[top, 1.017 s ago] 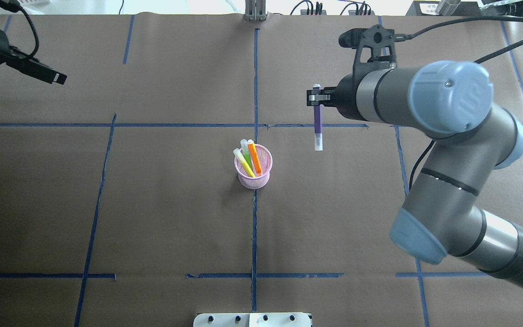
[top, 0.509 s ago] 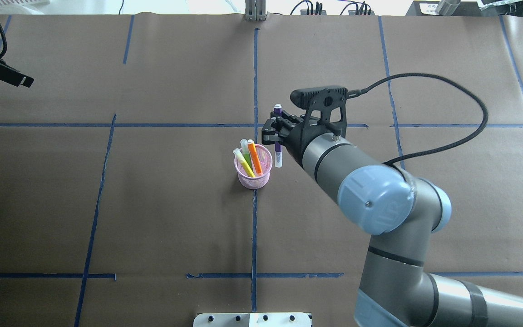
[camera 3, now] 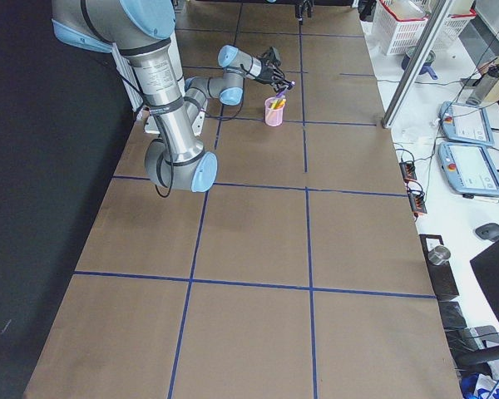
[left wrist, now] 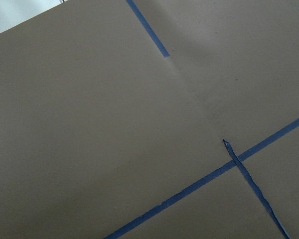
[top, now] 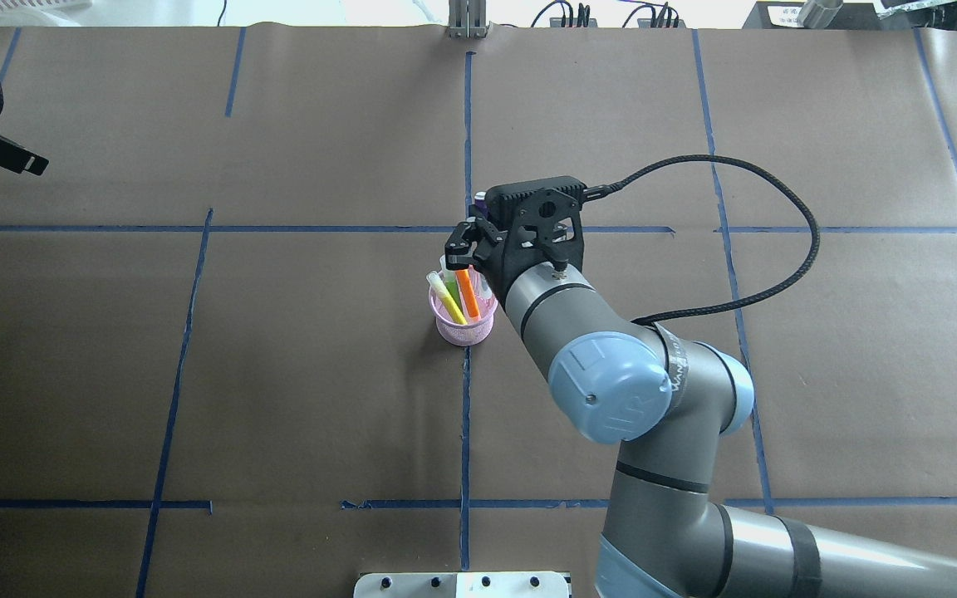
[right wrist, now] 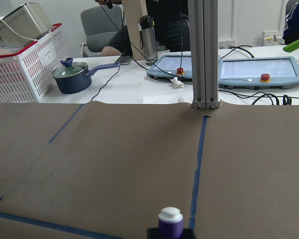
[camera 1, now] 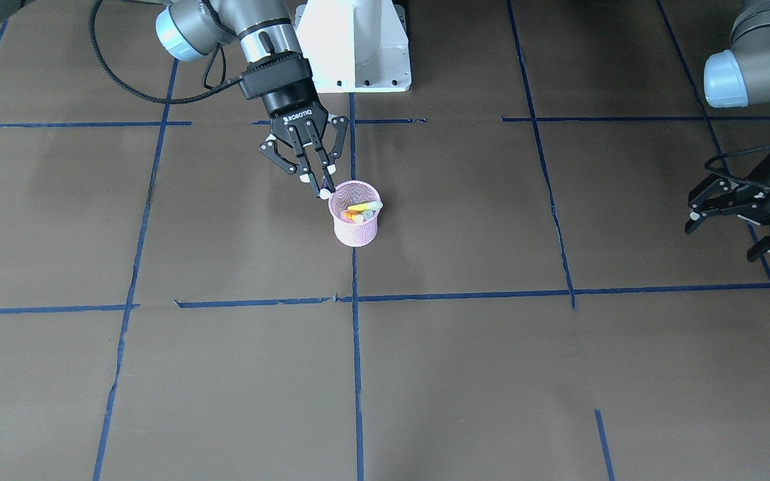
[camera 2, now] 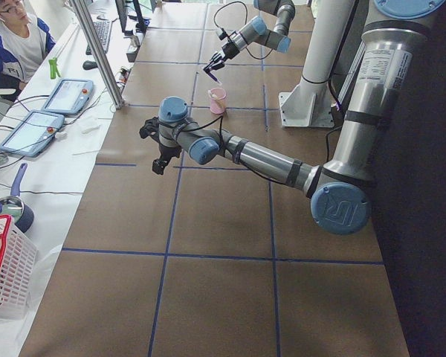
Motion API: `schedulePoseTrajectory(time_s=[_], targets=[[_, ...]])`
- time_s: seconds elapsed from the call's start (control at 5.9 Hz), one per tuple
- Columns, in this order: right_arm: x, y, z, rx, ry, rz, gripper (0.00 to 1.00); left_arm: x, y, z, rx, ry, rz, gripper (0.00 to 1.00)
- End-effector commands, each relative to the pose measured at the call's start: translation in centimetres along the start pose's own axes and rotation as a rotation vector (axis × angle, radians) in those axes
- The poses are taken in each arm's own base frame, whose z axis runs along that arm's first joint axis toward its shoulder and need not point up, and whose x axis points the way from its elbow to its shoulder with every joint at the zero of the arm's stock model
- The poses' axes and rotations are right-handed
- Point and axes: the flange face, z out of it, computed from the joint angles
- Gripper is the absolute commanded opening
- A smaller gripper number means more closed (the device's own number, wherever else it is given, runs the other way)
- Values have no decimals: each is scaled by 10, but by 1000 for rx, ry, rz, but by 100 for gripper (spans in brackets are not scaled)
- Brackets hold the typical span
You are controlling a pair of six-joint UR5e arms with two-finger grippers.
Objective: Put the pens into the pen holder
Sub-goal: 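Carry the purple marker over the cup and lower it in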
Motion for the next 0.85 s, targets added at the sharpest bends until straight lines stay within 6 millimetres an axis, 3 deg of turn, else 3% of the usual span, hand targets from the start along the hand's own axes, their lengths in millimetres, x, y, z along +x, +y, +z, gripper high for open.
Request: schedulePoseTrajectory(time_s=[0.0, 0.34, 0.68], targets=[[-4, 6, 16, 1, 17, -12, 0, -3, 4, 1, -3, -5, -4, 100], [6, 26, 28, -11, 21, -20, 0, -2, 3, 1, -1, -4, 0, 100], [3, 64, 34, -29, -5, -22, 1, -2, 4, 2, -4, -5, -3, 100]])
